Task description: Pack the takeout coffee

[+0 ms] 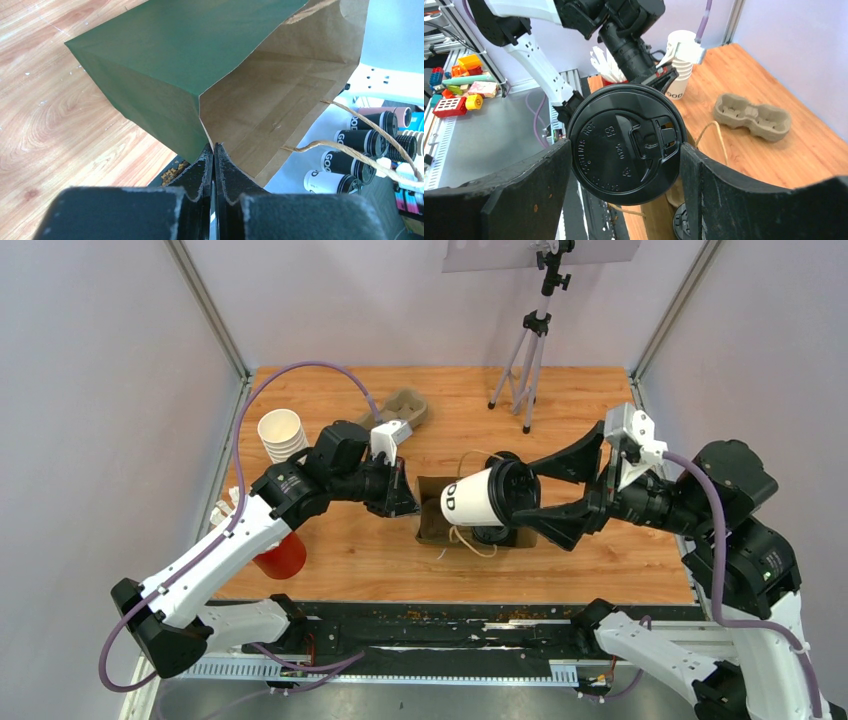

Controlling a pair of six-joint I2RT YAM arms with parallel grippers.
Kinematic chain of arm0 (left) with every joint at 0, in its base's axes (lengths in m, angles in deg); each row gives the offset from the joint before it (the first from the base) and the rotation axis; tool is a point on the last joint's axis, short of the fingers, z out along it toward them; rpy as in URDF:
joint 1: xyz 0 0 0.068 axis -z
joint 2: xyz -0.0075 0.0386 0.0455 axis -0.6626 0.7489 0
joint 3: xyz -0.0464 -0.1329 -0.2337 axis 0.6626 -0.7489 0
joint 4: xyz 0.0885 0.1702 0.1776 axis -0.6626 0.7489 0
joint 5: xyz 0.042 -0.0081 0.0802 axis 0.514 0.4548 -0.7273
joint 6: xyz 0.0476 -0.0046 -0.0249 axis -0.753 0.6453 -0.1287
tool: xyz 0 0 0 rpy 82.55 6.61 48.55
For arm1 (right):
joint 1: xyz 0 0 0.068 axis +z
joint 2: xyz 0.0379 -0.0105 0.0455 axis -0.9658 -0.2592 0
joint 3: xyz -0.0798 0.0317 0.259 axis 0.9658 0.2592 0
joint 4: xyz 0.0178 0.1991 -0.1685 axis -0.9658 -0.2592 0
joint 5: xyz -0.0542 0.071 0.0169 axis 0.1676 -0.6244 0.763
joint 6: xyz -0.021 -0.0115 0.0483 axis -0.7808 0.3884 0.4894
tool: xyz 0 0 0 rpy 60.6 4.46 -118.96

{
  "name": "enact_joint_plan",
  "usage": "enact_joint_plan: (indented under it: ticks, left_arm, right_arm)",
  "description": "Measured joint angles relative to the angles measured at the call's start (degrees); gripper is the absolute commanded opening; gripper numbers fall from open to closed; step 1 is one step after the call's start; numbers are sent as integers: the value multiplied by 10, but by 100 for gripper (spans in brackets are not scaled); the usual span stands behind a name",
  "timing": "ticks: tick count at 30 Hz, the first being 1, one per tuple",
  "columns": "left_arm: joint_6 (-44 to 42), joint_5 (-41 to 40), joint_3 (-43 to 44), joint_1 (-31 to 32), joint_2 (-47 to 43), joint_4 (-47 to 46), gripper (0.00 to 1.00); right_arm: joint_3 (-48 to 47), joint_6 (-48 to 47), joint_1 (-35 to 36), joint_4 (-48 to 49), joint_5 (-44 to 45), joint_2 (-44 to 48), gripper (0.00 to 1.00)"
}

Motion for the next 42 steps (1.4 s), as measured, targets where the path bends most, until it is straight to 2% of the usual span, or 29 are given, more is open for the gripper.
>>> enact_joint_plan:
  ticks: [4, 9, 16, 21, 24, 32, 42]
  left_arm:
    - [-1, 0, -1, 0, -1, -1, 8]
    - [-2, 18, -25, 0, -10, -25, 8]
    - [-36, 39, -46, 0, -18, -63, 8]
    - [-63, 34, -48, 0, -18, -80, 9]
    - [-74, 29, -54, -2, -18, -97, 9]
    - [-88, 16, -57, -25, -28, -103, 15]
    - [-81, 15, -88, -31, -106, -95, 33]
  right_arm:
    - [30, -3, 0, -6, 3, 6, 73]
    - [47, -37, 0, -16, 48, 5, 73]
    - [124, -138, 3, -31, 96, 1, 73]
    - [139, -192, 22, -37, 119, -33, 73]
    - [140, -223, 62, -34, 148, -57, 73]
    - [144, -290, 260, -24, 280, -140, 73]
    - [194, -313, 356, -1, 402, -146, 72]
